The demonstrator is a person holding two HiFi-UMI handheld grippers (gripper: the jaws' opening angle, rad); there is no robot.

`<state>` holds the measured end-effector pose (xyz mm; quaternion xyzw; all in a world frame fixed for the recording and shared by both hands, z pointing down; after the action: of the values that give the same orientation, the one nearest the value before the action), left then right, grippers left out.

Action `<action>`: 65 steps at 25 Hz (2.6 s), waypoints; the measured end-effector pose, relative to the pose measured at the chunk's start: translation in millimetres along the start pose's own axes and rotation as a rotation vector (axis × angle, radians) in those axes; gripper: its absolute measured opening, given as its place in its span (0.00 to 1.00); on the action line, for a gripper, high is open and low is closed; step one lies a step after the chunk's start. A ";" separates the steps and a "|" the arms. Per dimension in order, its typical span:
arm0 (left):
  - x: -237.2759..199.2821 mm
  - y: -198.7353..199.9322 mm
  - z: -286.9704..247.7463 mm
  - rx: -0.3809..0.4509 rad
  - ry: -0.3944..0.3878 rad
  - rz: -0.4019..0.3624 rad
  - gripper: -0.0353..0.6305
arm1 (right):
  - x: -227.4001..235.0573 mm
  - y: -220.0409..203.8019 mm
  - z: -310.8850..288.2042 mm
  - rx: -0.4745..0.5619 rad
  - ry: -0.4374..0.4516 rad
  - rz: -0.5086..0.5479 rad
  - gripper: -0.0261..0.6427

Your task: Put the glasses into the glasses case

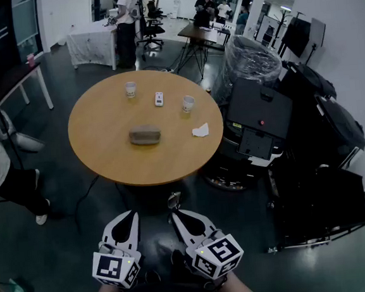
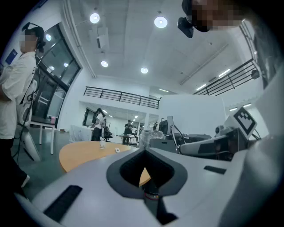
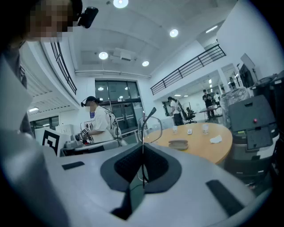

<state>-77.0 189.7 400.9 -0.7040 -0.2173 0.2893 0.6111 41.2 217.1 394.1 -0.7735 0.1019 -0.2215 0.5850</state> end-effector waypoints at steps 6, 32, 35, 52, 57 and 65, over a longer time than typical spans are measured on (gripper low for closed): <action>0.0 -0.9 6.0 -0.006 0.009 0.016 0.06 | -1.1 -3.0 8.8 0.000 -0.017 -0.012 0.02; -38.9 -12.1 27.2 -0.027 0.016 0.033 0.06 | -7.6 -18.1 -19.0 -0.005 -0.079 -0.077 0.02; -47.0 -12.8 20.5 -0.029 0.030 0.042 0.06 | 2.0 -14.5 -30.4 -0.009 -0.077 -0.073 0.02; -99.3 -5.0 -97.5 -0.058 0.117 -0.002 0.06 | 104.8 34.5 -140.9 0.002 0.016 -0.074 0.02; -109.7 3.1 -135.5 -0.052 0.157 -0.059 0.06 | 141.8 46.6 -163.7 -0.003 0.016 -0.091 0.02; -126.4 13.0 -185.1 -0.018 0.210 -0.066 0.06 | 179.4 74.7 -197.5 0.003 0.079 -0.068 0.03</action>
<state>-46.4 -31.7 421.9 -0.7285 -0.1778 0.1918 0.6332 115.7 -49.5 406.1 -0.7662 0.0983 -0.2716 0.5740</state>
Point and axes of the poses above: the fingertips, and each gripper's own axes: z backward along the fingers, x to its right, y out of its top, the point moved 2 cm from there along z, backward along the fingers, and after that the axes turned 4 degrees about -x, right-handed, at the moved point
